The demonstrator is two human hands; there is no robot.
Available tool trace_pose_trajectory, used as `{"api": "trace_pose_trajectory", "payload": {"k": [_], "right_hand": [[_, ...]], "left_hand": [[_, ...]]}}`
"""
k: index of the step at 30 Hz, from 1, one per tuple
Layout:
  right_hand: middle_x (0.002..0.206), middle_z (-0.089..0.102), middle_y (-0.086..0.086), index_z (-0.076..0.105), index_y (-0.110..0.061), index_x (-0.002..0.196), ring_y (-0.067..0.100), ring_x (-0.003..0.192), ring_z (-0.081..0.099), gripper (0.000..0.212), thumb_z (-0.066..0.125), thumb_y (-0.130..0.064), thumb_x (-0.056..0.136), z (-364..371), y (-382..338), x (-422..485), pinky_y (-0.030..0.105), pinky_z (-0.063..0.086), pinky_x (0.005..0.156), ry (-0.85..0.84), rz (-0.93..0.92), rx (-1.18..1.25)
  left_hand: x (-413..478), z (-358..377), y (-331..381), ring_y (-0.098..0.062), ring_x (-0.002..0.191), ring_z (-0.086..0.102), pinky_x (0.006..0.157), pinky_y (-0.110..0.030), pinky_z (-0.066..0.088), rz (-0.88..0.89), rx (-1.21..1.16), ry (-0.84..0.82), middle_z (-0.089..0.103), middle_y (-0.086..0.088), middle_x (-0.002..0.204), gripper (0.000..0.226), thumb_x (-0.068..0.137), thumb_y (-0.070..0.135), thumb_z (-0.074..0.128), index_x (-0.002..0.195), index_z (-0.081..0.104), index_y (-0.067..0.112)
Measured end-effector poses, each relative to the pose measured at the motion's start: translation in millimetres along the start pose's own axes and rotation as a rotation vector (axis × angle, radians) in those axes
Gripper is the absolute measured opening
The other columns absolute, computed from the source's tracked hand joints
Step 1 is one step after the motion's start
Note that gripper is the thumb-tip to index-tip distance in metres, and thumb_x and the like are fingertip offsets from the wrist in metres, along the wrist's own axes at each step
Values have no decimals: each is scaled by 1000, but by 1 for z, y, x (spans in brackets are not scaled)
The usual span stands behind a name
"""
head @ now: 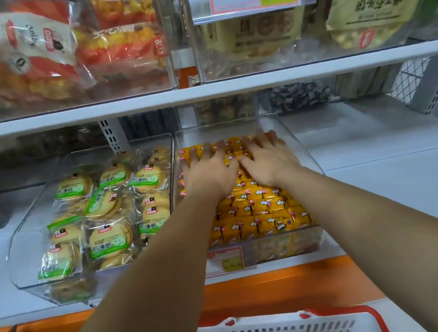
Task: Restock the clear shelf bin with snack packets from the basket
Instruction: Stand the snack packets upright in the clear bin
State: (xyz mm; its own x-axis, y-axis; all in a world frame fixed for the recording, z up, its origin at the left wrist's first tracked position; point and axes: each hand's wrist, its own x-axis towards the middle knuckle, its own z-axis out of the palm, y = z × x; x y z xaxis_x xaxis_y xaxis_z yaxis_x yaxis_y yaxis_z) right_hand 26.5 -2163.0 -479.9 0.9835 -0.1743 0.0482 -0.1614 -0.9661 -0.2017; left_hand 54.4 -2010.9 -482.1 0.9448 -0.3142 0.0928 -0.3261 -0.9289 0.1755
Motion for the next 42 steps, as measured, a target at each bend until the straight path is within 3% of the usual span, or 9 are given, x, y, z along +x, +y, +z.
{"api": "trace_pose_trajectory", "payload": {"k": [3,9,17,26,32,34,37,40,42], "right_hand": [[167,-3,6,11,-32,158,31,153,-2,64,19,-59,100,4,-1,19,47,5,123,-73,21,-42],[166,13,3,18,-35,156,30,151,14,65,21,-61,97,13,1,28,45,16,121,-76,40,-39],[164,19,5,15,-37,156,30,150,19,63,21,-59,97,12,0,19,45,20,120,-11,18,-58],[166,7,2,9,-53,152,32,152,6,57,19,-62,97,8,0,24,50,11,122,-132,26,-46],[164,16,6,18,-48,153,33,150,14,55,23,-60,99,1,-2,16,48,18,121,-96,9,-28],[160,30,9,32,-40,151,33,146,27,52,29,-54,101,-12,-6,3,45,28,117,4,-8,46],[146,51,8,50,-27,143,31,132,47,47,40,-45,100,-33,-13,-27,41,40,108,195,-83,202],[150,48,2,49,-28,145,23,139,41,49,43,-43,99,-38,-8,-76,37,32,113,143,-199,270],[157,38,0,42,-30,149,20,145,31,51,40,-47,100,-28,1,-112,35,24,116,45,-235,221]], "left_hand": [[20,2,1,-34,158,-3,123,-60,-5,-36,-4,-109,-3,1,172,66,101,65,14,161,4,40],[27,14,-5,-31,158,4,124,-57,0,-31,47,-117,5,3,172,64,100,63,15,160,12,40],[22,9,-2,-30,158,3,125,-55,1,-45,42,-128,5,5,172,64,101,65,15,161,12,41],[21,10,-3,-28,158,0,126,-54,-2,-45,15,-127,3,5,172,63,102,64,16,161,12,41],[18,-2,0,-31,158,0,126,-56,-1,-51,28,-164,3,2,172,64,103,65,17,161,12,39],[11,-19,5,-32,158,4,126,-57,0,-37,17,-176,6,-1,172,61,105,60,22,161,17,37],[-18,-41,11,-32,154,23,125,-55,13,39,-70,-34,26,-6,168,53,106,51,32,156,33,34],[-75,-41,8,-29,154,23,124,-52,21,125,-175,18,26,-6,168,56,103,50,41,155,37,33],[-114,-30,1,-31,156,18,124,-56,21,155,-102,-32,21,-7,169,59,103,52,39,158,31,32]]}}
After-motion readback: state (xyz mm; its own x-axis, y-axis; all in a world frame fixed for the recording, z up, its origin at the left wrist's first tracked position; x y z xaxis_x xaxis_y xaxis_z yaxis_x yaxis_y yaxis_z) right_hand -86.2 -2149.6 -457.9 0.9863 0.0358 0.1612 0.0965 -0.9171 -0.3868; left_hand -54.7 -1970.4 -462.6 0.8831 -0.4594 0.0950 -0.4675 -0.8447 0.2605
